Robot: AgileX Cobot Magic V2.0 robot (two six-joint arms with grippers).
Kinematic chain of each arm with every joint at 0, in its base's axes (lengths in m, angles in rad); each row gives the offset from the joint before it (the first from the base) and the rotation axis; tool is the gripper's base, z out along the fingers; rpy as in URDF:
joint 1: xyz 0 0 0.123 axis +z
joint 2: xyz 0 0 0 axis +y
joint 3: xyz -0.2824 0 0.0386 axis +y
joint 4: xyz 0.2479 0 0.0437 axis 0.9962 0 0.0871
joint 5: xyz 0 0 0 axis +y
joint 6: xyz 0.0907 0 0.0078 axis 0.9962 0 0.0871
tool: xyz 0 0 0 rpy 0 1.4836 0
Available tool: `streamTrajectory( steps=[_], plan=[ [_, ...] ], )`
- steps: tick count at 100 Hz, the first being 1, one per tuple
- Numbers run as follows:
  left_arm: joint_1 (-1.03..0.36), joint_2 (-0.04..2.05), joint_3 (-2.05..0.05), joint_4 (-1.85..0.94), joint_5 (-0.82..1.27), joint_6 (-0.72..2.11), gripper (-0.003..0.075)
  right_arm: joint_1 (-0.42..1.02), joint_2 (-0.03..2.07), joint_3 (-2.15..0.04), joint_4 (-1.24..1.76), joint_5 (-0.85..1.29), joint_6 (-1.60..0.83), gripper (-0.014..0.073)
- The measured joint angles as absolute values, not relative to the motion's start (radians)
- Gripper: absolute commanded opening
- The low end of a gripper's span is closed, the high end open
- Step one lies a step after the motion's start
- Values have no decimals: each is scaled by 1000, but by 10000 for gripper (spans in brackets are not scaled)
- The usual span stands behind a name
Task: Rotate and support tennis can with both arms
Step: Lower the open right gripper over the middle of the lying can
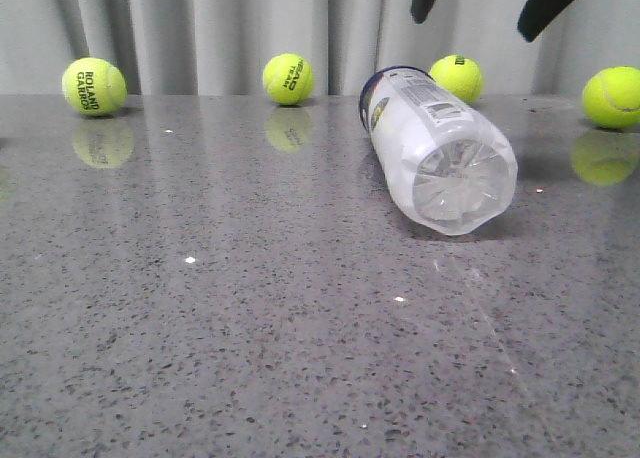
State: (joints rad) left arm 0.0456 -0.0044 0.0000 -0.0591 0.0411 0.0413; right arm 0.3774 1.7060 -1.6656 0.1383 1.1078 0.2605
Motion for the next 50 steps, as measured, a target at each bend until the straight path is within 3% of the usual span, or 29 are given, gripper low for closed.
streamTrajectory(
  steps=[50],
  plan=[
    [46, -4, 0, -59, 41, 41, -20, 377, 1928, -1794, 202, 1155, 292, 645]
  ],
)
